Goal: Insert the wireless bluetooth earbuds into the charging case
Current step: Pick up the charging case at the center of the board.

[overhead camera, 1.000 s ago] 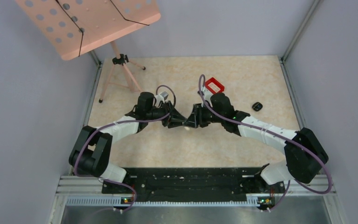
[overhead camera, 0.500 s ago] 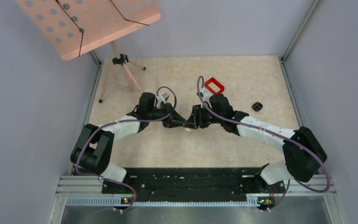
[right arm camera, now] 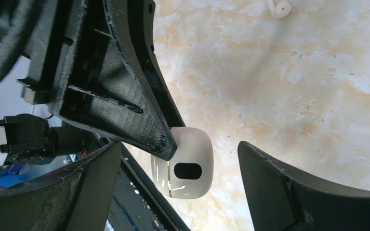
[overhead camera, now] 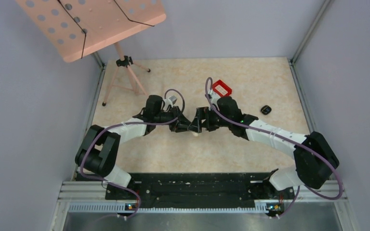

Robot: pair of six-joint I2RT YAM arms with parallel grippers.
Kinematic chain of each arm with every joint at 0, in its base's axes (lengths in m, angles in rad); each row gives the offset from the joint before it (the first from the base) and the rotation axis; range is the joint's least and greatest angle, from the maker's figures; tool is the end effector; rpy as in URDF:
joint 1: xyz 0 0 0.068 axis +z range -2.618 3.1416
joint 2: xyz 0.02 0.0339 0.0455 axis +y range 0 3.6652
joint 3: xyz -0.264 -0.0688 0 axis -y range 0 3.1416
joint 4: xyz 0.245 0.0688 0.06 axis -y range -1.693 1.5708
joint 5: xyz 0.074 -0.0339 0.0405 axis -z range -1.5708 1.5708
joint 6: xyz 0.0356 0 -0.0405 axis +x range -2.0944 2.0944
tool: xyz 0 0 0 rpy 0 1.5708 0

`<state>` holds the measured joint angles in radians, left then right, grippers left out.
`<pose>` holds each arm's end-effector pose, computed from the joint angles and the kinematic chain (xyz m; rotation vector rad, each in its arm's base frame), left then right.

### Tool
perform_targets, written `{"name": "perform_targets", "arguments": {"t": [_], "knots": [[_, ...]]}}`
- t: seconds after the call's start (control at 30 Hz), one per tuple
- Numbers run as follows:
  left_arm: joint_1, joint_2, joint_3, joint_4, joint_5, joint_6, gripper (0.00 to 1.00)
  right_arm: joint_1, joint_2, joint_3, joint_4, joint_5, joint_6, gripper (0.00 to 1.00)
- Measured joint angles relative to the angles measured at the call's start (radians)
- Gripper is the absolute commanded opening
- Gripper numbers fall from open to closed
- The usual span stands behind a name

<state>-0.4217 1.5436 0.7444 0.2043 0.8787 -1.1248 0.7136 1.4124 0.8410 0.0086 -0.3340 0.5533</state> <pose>0.2687 -0.1506 0.1894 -0.2696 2.5081 -1.7306 0.2252 0.2104 0.2347 -0.3964 2.2703 1.0609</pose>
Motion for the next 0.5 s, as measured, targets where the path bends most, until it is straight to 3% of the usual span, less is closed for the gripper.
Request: {"name": "perform_targets", "arguments": {"t": [0.13, 0.27, 0.5], "knots": [[-0.002, 0.008, 0.009, -0.011, 0.019, 0.031, 0.00, -0.027, -0.055, -0.016, 0.005, -0.008, 0.023, 0.99], [-0.003, 0.008, 0.026, -0.026, 0.055, 0.073, 0.00, -0.129, -0.201, -0.138, 0.121, -0.079, 0.114, 0.98], [-0.003, -0.033, 0.040, -0.023, 0.074, 0.106, 0.00, -0.206, -0.257, -0.346, 0.383, -0.197, 0.330, 0.60]]}}
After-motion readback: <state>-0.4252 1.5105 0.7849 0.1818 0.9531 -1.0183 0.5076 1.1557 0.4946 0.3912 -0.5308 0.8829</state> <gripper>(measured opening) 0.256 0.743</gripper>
